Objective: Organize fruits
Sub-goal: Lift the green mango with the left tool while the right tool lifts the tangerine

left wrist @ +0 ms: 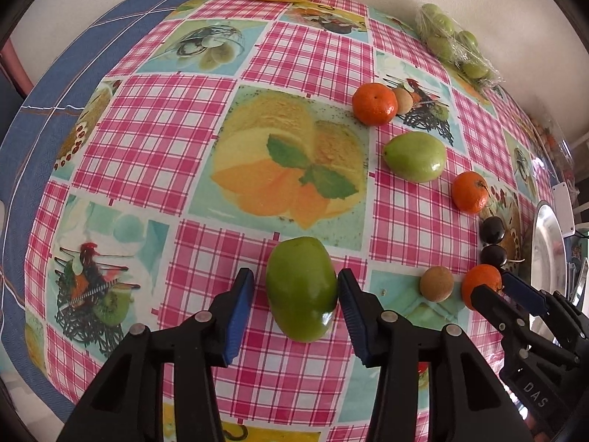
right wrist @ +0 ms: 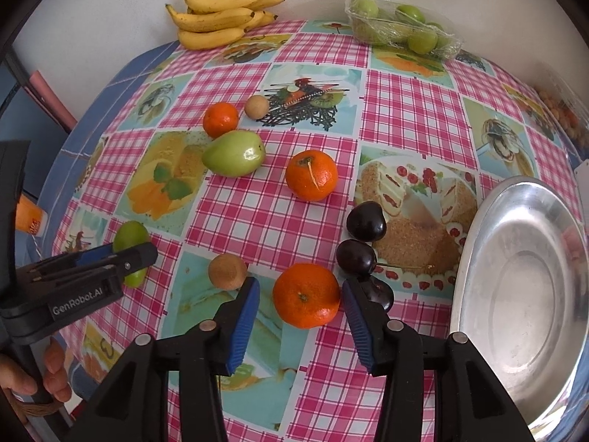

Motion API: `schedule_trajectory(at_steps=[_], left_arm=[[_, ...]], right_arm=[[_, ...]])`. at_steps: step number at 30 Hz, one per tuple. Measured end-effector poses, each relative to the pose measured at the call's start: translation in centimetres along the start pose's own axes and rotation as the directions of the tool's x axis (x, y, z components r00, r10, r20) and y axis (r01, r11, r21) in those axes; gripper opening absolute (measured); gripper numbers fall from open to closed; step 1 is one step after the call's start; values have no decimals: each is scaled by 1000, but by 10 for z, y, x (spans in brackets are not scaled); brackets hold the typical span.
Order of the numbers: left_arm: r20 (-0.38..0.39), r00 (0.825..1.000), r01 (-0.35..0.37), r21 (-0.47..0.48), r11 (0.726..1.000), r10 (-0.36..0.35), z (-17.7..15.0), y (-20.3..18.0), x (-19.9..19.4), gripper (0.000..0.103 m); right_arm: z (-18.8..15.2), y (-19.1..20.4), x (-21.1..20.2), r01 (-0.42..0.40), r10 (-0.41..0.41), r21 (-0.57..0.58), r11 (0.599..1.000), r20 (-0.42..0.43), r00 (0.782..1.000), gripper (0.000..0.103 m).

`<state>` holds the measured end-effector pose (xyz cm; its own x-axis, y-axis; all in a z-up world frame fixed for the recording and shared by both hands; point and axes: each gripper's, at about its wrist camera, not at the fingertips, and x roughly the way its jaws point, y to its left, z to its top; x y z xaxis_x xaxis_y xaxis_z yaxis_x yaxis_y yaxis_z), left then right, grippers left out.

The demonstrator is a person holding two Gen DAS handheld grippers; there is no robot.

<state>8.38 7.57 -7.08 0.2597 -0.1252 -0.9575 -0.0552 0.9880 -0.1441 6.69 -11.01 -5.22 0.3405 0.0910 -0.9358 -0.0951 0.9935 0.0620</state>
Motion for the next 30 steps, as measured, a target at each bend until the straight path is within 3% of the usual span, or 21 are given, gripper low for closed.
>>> schedule_trajectory(at_steps=[11, 19, 26, 30], left_arm=[[1, 1000, -11, -1, 1000, 11, -1, 0, -1, 39], [3, 1000, -27, 8, 1000, 27, -2, -4, -1, 39], [3, 1000, -29, 6, 1000, 29, -1, -3, 0, 39], [0, 1000, -26, -3, 1000, 26, 0, -1, 0, 39]], right_arm=[[-6, 19, 4, 132, -133, -119, 984, 0, 991, 49], [-8, 24, 6, 190, -191, -137, 972, 5, 982, 43], [-8, 28, 6, 210, -211, -147, 967, 11, 977, 42], [-8, 25, 4, 181, -182, -127, 975, 6, 983, 41]])
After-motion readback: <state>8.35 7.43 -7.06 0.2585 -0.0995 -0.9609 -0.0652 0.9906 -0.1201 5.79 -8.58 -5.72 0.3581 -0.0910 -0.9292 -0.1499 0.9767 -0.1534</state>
